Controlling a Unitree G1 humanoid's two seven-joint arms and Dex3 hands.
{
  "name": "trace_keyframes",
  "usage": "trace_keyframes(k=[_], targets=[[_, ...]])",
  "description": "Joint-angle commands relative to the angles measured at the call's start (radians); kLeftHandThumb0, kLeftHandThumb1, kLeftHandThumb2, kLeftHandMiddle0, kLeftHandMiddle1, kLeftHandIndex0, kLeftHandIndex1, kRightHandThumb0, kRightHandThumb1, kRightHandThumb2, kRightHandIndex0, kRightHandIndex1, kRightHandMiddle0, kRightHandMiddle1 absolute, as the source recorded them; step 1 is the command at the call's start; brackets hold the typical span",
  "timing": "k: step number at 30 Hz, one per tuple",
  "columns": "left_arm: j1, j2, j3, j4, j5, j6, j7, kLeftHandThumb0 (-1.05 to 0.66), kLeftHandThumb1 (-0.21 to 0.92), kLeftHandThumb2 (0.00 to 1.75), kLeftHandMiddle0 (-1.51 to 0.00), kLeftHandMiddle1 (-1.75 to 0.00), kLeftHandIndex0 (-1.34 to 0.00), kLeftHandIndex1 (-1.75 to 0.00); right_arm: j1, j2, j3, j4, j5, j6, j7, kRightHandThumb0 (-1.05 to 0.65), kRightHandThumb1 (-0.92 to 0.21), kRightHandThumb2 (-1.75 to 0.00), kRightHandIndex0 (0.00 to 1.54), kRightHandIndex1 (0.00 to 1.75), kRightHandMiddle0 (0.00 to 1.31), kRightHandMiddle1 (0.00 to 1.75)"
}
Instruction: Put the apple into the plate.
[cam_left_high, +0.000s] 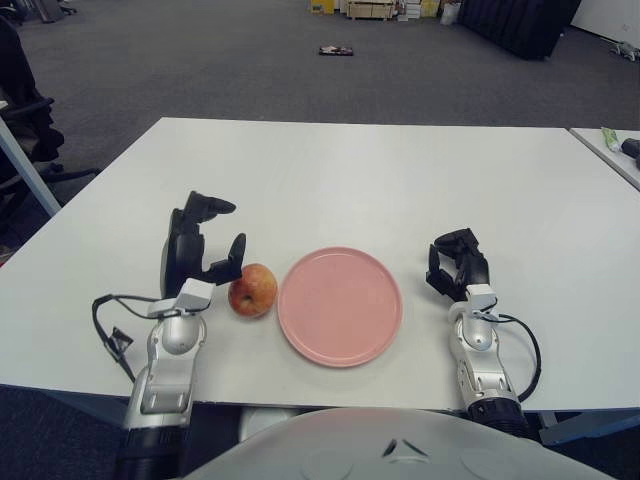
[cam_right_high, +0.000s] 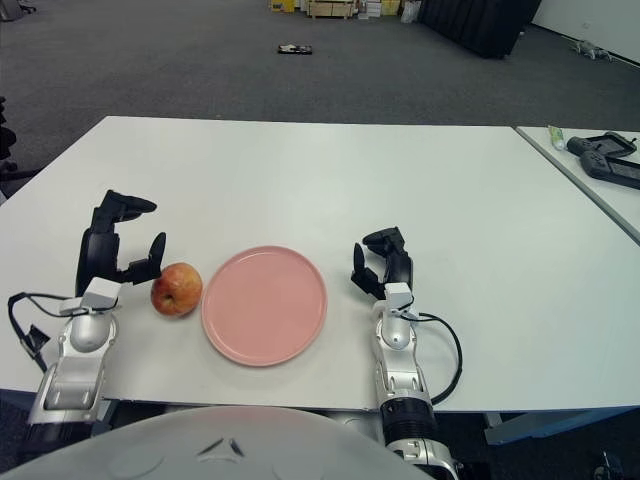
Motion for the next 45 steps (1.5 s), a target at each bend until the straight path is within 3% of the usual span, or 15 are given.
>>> trace_keyframes(k=[1,8,14,18,22,27,32,37,45], targets=[[0.026,-0.019,0.001,-0.018,0.03,0.016,0.029,-0.71,0.46,0.94,0.0,-0.77,0.0,-1.1,0.022,-0.001,0.001,0.026,-0.003,0.034,0.001,-0.39,-0.64,-0.92,0.64,1.34,0.36,1.75],[0.057,-0.056,-0.001,-0.056,0.027,0.098,0.013,-0.7,0.54,0.89,0.0,-0.54,0.0,-0.88,0.019,-0.003,0.002,0.034,-0.006,0.028,-0.001,-0.39,-0.64,-0.91,0.65,1.34,0.36,1.75],[0.079,-0.043,-0.011,-0.053,0.04,0.1,0.004,-0.74,0.55,0.85,0.0,-0.43,0.0,-0.77,0.018,0.0,0.002,0.038,-0.001,0.025,0.002,-0.39,-0.65,-0.9,0.65,1.34,0.36,1.75],[0.093,0.014,-0.005,0.005,0.037,0.042,-0.018,-0.84,0.59,0.77,0.0,-0.28,0.0,-0.59,0.017,0.001,0.002,0.04,0.001,0.024,0.002,-0.38,-0.65,-0.9,0.64,1.32,0.35,1.75],[0.115,0.081,-0.02,-0.008,0.025,0.047,-0.114,-1.0,0.71,0.6,0.0,-0.06,0.0,-0.14,0.02,0.002,0.003,0.033,0.0,0.03,0.001,-0.38,-0.66,-0.89,0.62,1.31,0.35,1.75],[0.137,0.122,-0.024,-0.027,0.006,0.051,-0.184,-1.04,0.77,0.46,0.0,-0.01,0.0,-0.02,0.023,0.003,0.005,0.027,-0.002,0.036,0.0,-0.38,-0.67,-0.88,0.62,1.31,0.35,1.75],[0.161,0.186,-0.029,-0.031,-0.014,-0.023,-0.254,-1.05,0.88,0.34,0.0,0.0,0.0,0.0,0.025,0.0,0.007,0.028,-0.008,0.036,-0.003,-0.38,-0.67,-0.88,0.61,1.31,0.35,1.75],[0.163,0.244,-0.03,0.013,-0.055,-0.14,-0.316,-1.05,0.92,0.42,0.0,0.0,0.0,0.0,0.026,0.0,0.009,0.025,-0.015,0.046,-0.011,-0.38,-0.67,-0.88,0.6,1.31,0.34,1.75],[0.125,0.279,-0.047,0.199,-0.182,-0.473,-0.357,-1.05,0.92,0.5,0.0,0.0,0.0,0.0,0.029,0.003,0.013,0.019,-0.017,0.047,-0.015,-0.38,-0.67,-0.87,0.61,1.31,0.34,1.75]])
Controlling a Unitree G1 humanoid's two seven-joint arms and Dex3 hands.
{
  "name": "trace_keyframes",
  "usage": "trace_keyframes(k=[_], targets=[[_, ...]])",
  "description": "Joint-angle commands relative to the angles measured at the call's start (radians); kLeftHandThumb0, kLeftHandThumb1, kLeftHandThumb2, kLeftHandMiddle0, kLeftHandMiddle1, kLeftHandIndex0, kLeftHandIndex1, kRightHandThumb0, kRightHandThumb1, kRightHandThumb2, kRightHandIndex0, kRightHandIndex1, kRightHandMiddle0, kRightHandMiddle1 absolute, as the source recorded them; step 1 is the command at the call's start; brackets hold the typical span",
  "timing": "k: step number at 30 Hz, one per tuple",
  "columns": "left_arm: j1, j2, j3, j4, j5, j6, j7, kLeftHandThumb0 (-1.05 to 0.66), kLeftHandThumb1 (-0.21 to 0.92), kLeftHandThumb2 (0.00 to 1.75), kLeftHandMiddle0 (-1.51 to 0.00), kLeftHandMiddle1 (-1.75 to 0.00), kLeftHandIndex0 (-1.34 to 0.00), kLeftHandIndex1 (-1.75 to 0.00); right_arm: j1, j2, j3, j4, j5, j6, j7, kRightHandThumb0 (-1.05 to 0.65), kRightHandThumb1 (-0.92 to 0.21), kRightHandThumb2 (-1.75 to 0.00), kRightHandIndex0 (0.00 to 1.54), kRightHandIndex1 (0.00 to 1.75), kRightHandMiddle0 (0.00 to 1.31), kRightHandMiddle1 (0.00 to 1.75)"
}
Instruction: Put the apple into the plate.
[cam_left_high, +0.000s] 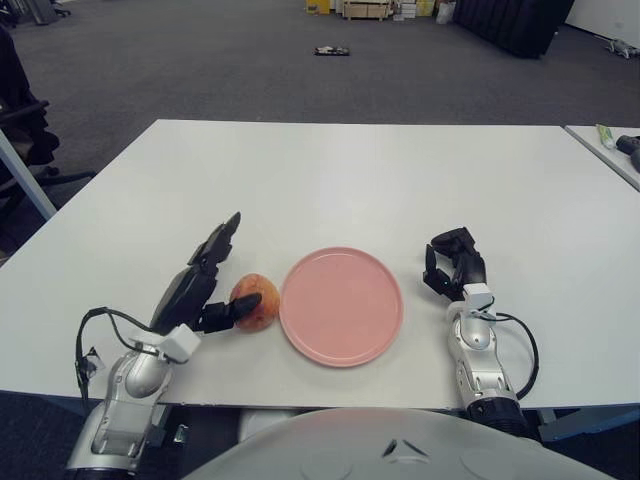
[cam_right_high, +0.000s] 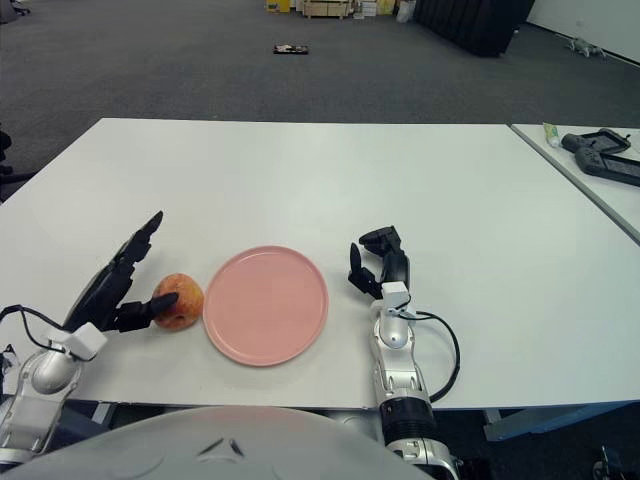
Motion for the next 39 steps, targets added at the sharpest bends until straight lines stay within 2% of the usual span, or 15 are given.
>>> trace_keyframes(k=[1,4,6,10,14,25,27,33,35,39], targets=[[-0.025,0.03,-0.018,0.096,-0.076,-0.149,-0.04,-1.05,0.92,0.52,0.0,0.0,0.0,0.0,0.029,0.005,0.001,0.022,-0.002,0.032,-0.002,-0.38,-0.67,-0.87,0.61,1.31,0.34,1.75],[-0.067,0.062,-0.015,0.222,-0.155,-0.243,-0.094,-1.05,0.92,0.57,0.0,0.0,0.0,0.0,0.031,0.005,0.0,0.021,-0.001,0.03,-0.001,-0.38,-0.67,-0.87,0.61,1.31,0.34,1.75],[-0.071,0.073,-0.024,0.229,-0.197,-0.242,-0.136,-1.05,0.92,0.58,0.0,0.0,0.0,0.0,0.032,0.005,-0.001,0.019,-0.002,0.033,-0.003,-0.38,-0.67,-0.87,0.61,1.31,0.34,1.75],[-0.042,0.1,-0.025,0.216,-0.279,-0.236,-0.21,-1.05,0.92,0.56,0.0,0.0,0.0,0.0,0.034,0.006,-0.003,0.016,0.0,0.041,-0.002,-0.38,-0.67,-0.88,0.6,1.31,0.34,1.75],[0.043,0.124,0.003,0.213,-0.35,-0.3,-0.255,-1.05,0.92,0.57,0.0,0.0,0.0,0.0,0.033,0.006,-0.005,0.016,0.005,0.042,0.002,-0.38,-0.66,-0.89,0.61,1.32,0.35,1.75],[0.023,0.113,0.014,0.215,-0.411,-0.277,-0.298,-1.05,0.92,0.74,0.0,0.0,0.0,0.0,0.029,0.011,-0.007,0.022,0.013,0.03,0.005,-0.39,-0.65,-0.9,0.6,1.31,0.35,1.75],[0.003,0.116,0.007,0.225,-0.409,-0.271,-0.311,-1.05,0.92,0.75,0.0,0.0,0.0,0.0,0.029,0.011,-0.006,0.023,0.011,0.027,0.003,-0.39,-0.65,-0.9,0.61,1.31,0.35,1.75],[-0.023,0.133,0.021,0.258,-0.293,-0.273,-0.305,-1.05,0.92,0.74,0.0,0.0,0.0,0.0,0.033,0.009,-0.007,0.018,0.01,0.035,0.004,-0.39,-0.66,-0.89,0.6,1.3,0.35,1.75],[-0.021,0.136,0.022,0.252,-0.263,-0.243,-0.299,-1.05,0.92,0.73,0.0,0.0,0.0,0.0,0.034,0.01,-0.008,0.015,0.012,0.037,0.005,-0.38,-0.66,-0.89,0.59,1.3,0.35,1.75],[-0.016,0.144,0.026,0.201,-0.195,-0.097,-0.289,-1.05,0.92,0.65,0.0,0.0,0.0,0.0,0.037,0.012,-0.011,0.011,0.015,0.04,0.002,-0.38,-0.66,-0.88,0.57,1.3,0.35,1.75]])
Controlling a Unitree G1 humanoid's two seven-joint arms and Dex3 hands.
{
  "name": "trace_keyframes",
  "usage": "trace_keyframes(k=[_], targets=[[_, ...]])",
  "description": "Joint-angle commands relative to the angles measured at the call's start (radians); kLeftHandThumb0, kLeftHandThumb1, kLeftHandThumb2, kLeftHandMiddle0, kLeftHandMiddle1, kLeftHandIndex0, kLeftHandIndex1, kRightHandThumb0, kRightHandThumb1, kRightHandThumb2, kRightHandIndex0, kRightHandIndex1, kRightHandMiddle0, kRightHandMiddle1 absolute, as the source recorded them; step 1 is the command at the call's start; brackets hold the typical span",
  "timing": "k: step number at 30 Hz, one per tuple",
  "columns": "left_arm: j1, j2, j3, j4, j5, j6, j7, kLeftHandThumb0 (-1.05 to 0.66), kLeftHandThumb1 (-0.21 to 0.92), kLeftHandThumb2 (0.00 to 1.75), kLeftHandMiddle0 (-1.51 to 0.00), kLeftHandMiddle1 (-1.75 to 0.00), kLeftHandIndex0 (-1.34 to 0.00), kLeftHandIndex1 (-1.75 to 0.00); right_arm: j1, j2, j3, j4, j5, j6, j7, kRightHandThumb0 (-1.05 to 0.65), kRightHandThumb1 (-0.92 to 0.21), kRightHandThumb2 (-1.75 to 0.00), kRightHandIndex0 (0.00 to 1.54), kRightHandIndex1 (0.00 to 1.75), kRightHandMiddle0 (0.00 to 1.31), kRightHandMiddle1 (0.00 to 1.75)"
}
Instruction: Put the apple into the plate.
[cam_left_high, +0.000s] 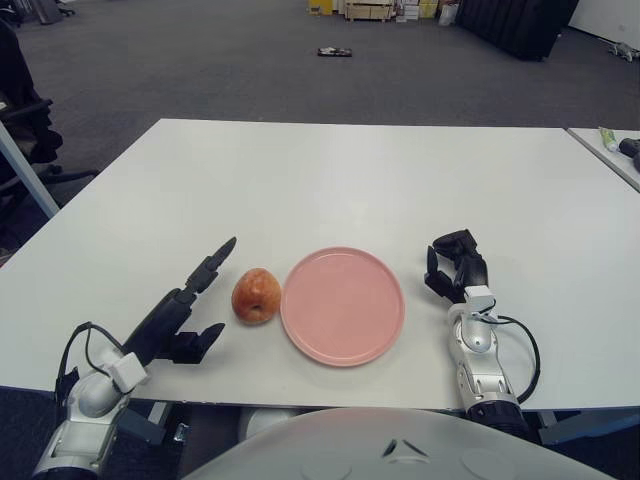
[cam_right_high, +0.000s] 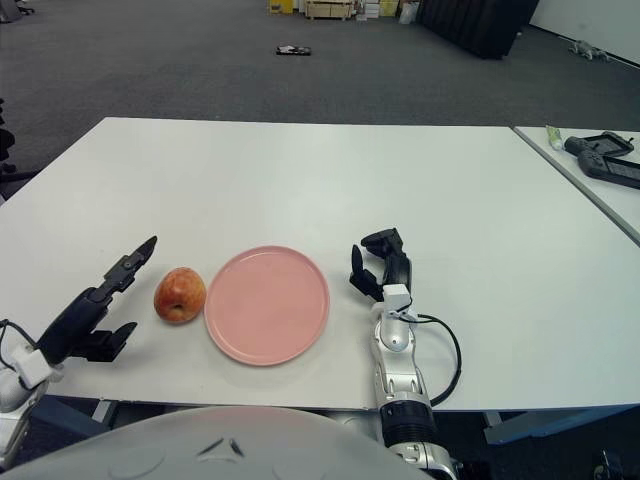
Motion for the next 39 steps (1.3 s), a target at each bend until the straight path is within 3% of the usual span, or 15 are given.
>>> trace_keyframes(k=[1,5,10,18,27,39], targets=[[-0.006,0.02,0.011,-0.039,0.054,0.118,0.01,-1.05,0.92,0.64,0.0,0.0,0.0,0.0,0.024,0.007,-0.005,0.022,0.008,0.036,-0.001,-0.38,-0.66,-0.88,0.57,1.3,0.35,1.75],[-0.024,-0.008,0.003,-0.114,0.101,0.276,0.03,-1.05,0.92,0.52,0.0,0.0,0.0,0.0,0.028,0.011,-0.008,0.015,0.009,0.041,-0.008,-0.38,-0.67,-0.88,0.56,1.3,0.35,1.75],[-0.027,-0.041,-0.001,-0.167,0.167,0.392,0.078,-1.05,0.92,0.41,0.0,0.0,0.0,0.0,0.034,0.013,-0.008,0.004,0.006,0.052,-0.012,-0.38,-0.66,-0.88,0.56,1.3,0.35,1.75],[-0.049,-0.092,-0.017,-0.216,0.253,0.497,0.154,-1.05,0.91,0.33,0.0,0.0,0.0,0.0,0.044,0.011,-0.003,-0.01,-0.003,0.049,-0.018,-0.38,-0.67,-0.88,0.57,1.3,0.34,1.75],[-0.11,-0.122,-0.05,-0.171,0.293,0.516,0.206,-1.05,0.85,0.29,0.0,0.0,0.0,0.0,0.06,0.016,-0.002,-0.049,-0.004,0.093,-0.026,-0.38,-0.67,-0.88,0.55,1.29,0.34,1.75],[-0.132,-0.12,-0.069,-0.19,0.328,0.557,0.217,-1.05,0.84,0.29,0.0,0.0,0.0,0.0,0.067,0.013,-0.001,-0.061,-0.013,0.101,-0.024,-0.39,-0.65,-0.9,0.55,1.31,0.36,1.75]])
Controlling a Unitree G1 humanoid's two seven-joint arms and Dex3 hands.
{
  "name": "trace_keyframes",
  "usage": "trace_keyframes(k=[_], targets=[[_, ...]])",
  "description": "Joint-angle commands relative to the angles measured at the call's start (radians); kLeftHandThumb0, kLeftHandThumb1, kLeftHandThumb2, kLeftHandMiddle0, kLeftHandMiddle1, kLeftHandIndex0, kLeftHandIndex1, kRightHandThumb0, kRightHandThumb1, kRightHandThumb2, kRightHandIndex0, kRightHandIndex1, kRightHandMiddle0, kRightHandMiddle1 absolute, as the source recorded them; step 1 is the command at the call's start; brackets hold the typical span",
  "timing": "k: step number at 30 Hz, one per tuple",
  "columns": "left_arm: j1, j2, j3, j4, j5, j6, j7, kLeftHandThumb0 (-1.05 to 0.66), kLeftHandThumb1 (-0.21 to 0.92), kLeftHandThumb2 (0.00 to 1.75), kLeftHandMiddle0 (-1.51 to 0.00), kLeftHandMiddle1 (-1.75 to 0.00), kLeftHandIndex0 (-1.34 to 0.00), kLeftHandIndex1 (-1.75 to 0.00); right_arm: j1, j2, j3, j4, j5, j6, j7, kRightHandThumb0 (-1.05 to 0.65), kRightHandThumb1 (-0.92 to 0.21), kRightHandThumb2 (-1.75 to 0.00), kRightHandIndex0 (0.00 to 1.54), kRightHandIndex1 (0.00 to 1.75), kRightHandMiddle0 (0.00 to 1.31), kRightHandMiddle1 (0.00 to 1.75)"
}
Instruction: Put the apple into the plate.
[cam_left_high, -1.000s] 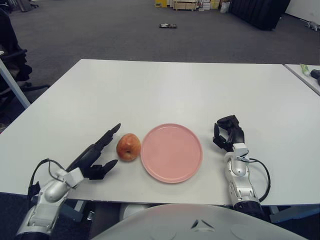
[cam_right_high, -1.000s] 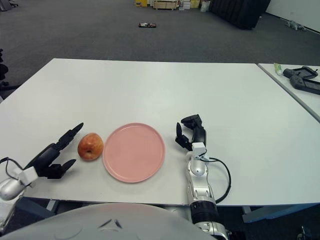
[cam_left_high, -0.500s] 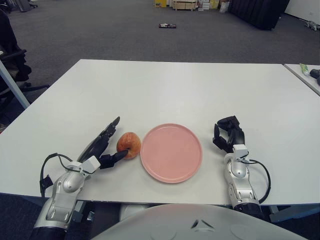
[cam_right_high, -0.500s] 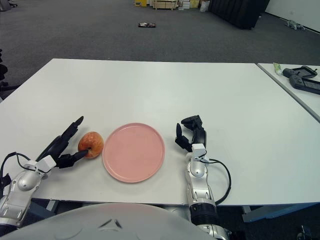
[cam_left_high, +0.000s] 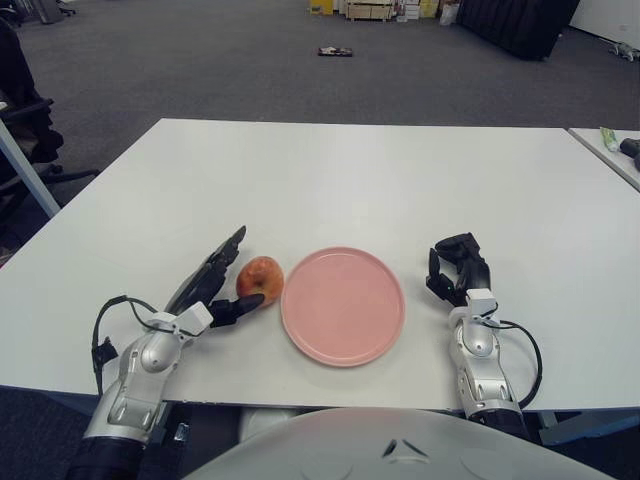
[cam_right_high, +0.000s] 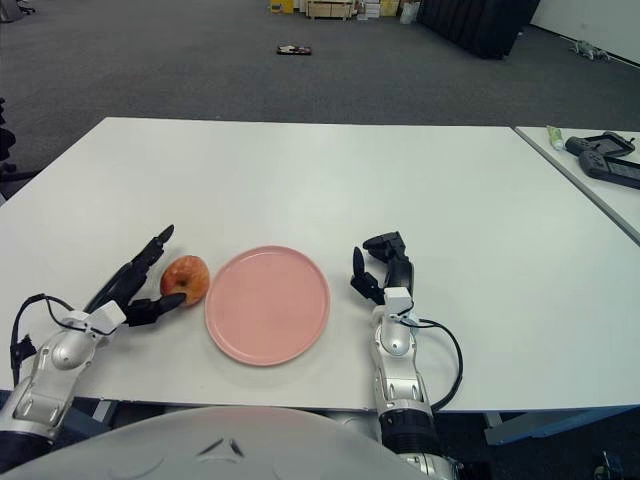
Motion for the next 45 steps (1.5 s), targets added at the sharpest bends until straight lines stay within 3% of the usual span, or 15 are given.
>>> trace_keyframes(k=[1,12,17,29,39,45], targets=[[-0.021,0.006,-0.005,-0.013,0.015,0.022,0.008,-1.05,0.84,0.29,0.0,0.0,0.0,0.0,0.025,0.001,-0.004,0.019,0.002,0.03,0.0,-0.39,-0.65,-0.91,0.55,1.31,0.36,1.75],[-0.035,0.02,-0.018,-0.066,0.011,0.091,-0.03,-1.05,0.82,0.29,0.0,0.0,0.0,0.0,0.03,-0.002,-0.001,0.009,-0.005,0.035,0.001,-0.39,-0.64,-0.92,0.56,1.33,0.36,1.75],[-0.061,0.034,-0.025,-0.049,0.014,0.083,-0.041,-1.05,0.81,0.29,0.0,0.0,0.0,0.0,0.029,-0.001,0.0,0.007,-0.012,0.041,-0.006,-0.39,-0.63,-0.92,0.55,1.33,0.37,1.75],[-0.109,0.109,-0.082,-0.042,0.09,0.103,-0.102,-1.05,0.79,0.3,0.0,0.0,0.0,0.0,0.028,0.003,-0.005,0.0,-0.006,0.047,-0.008,-0.39,-0.65,-0.9,0.52,1.3,0.35,1.75],[-0.129,0.155,-0.118,-0.054,0.087,0.137,-0.196,-0.98,0.6,0.59,0.0,0.0,0.0,0.0,0.03,0.006,-0.012,0.0,0.012,0.039,0.001,-0.38,-0.69,-0.85,0.57,1.29,0.33,1.75],[-0.138,0.174,-0.133,-0.062,0.068,0.144,-0.246,-0.96,0.57,0.64,0.0,0.0,0.0,0.0,0.033,0.007,-0.018,-0.005,0.016,0.052,0.001,-0.38,-0.7,-0.84,0.56,1.27,0.32,1.75]])
